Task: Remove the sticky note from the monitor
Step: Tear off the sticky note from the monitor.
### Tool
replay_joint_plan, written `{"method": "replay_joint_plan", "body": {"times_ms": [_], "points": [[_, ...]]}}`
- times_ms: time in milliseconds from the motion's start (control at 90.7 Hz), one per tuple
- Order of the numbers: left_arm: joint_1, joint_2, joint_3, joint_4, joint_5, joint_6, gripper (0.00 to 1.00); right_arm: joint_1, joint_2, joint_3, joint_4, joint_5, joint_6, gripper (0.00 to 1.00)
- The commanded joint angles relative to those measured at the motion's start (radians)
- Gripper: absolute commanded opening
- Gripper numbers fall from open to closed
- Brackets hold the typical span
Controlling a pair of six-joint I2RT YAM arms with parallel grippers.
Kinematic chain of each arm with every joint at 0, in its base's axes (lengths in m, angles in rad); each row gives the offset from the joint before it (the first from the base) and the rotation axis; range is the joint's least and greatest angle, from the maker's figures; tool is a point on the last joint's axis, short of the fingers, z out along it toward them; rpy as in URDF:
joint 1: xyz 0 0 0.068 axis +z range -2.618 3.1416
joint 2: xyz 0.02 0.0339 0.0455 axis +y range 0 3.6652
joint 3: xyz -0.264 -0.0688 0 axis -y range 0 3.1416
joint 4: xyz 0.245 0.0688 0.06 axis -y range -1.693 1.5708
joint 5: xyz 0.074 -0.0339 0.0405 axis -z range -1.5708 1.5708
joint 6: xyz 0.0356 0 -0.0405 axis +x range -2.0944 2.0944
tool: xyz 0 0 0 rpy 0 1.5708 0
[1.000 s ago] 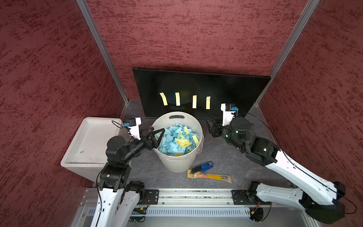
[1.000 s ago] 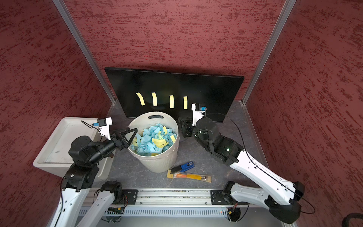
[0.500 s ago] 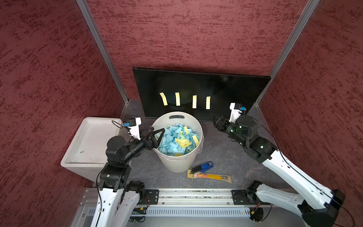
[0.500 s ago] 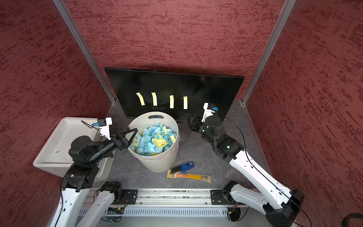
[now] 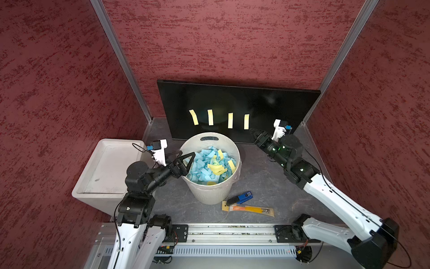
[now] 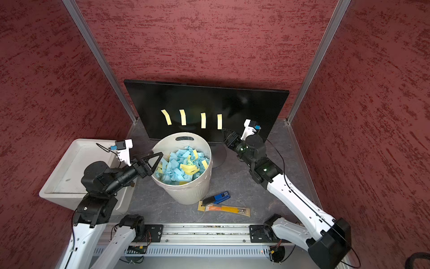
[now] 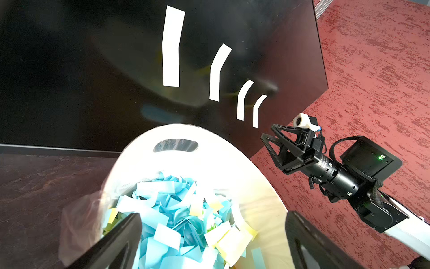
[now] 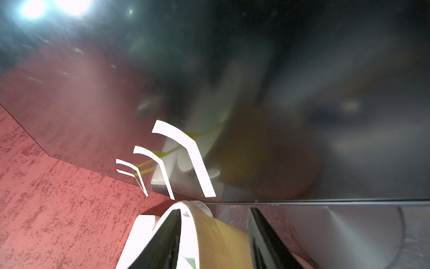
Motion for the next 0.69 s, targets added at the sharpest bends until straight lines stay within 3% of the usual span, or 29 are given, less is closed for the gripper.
{"method": "replay_joint_plan", "body": {"times_ms": [0, 353, 683], "points": [[0.010, -0.010, -0.011, 0.016, 0.012, 0.011, 1.00, -0.012, 0.021, 0.003, 0.080, -0.033, 0.030, 0.48], [0.016, -0.012, -0.013, 0.018, 0.017, 0.008, 1.00, -0.016, 0.074, 0.024, 0.123, -0.031, 0.042, 0.41], [0.020, -0.011, -0.014, 0.022, 0.021, 0.007, 1.00, -0.018, 0.087, 0.024, 0.148, -0.030, 0.038, 0.27]]}}
